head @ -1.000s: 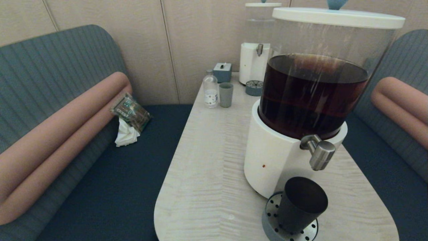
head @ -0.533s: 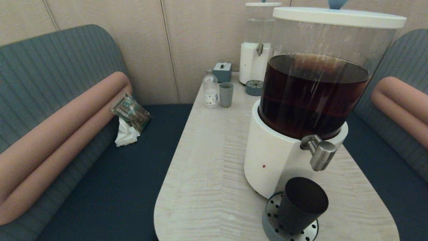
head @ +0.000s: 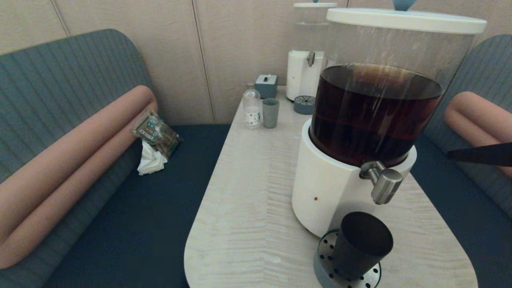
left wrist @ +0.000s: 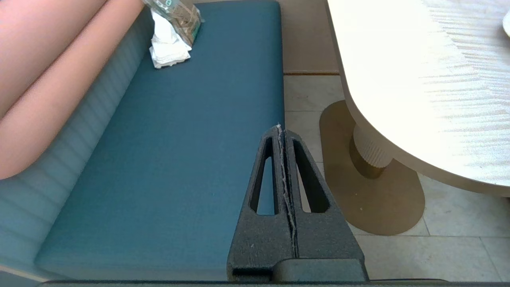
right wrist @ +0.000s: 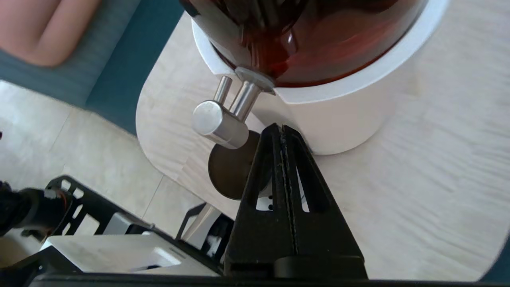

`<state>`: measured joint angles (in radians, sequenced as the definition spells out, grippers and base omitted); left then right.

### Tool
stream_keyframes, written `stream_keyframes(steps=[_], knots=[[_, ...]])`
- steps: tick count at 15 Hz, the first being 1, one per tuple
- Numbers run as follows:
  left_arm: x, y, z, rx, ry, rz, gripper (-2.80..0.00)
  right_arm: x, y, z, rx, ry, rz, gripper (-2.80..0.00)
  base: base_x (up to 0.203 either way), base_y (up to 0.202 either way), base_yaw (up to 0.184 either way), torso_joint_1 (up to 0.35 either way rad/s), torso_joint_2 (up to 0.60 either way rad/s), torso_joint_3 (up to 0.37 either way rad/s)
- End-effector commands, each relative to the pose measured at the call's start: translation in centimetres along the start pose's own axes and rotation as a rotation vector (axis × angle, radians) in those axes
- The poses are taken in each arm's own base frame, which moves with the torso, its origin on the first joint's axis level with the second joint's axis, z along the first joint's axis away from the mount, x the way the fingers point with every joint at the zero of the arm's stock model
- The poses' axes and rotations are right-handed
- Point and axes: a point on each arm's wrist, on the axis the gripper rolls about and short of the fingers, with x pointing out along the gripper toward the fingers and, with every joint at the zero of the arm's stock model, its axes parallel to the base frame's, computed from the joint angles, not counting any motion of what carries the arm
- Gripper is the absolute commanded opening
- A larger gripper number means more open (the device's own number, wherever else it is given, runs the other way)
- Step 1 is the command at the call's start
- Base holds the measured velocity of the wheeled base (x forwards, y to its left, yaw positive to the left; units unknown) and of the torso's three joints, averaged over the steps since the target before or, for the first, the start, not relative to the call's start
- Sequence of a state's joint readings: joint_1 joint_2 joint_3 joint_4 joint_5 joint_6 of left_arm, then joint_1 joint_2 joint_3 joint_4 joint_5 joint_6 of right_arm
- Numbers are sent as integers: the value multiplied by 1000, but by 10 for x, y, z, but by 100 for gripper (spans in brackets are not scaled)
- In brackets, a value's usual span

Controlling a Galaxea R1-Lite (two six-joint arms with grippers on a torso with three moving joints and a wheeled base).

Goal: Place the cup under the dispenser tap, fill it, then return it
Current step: Turn on the faucet

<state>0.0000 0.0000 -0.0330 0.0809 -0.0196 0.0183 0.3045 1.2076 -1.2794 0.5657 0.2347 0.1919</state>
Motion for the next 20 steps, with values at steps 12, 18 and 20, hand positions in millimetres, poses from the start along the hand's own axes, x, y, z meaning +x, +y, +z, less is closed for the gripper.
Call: stream_keyframes(steps=[12,18,20], knots=[[0,0,0,0,1,0,-280,46,-6,10,6,36,71,-280,0,0,0,0,0,0],[0,0,0,0,0,0,-280,48,-5,13,3,32,73,-280,0,0,0,0,0,0],[0,0,0,0,0,0,-280,48,-5,13,2,32,73,-280,0,0,0,0,0,0]])
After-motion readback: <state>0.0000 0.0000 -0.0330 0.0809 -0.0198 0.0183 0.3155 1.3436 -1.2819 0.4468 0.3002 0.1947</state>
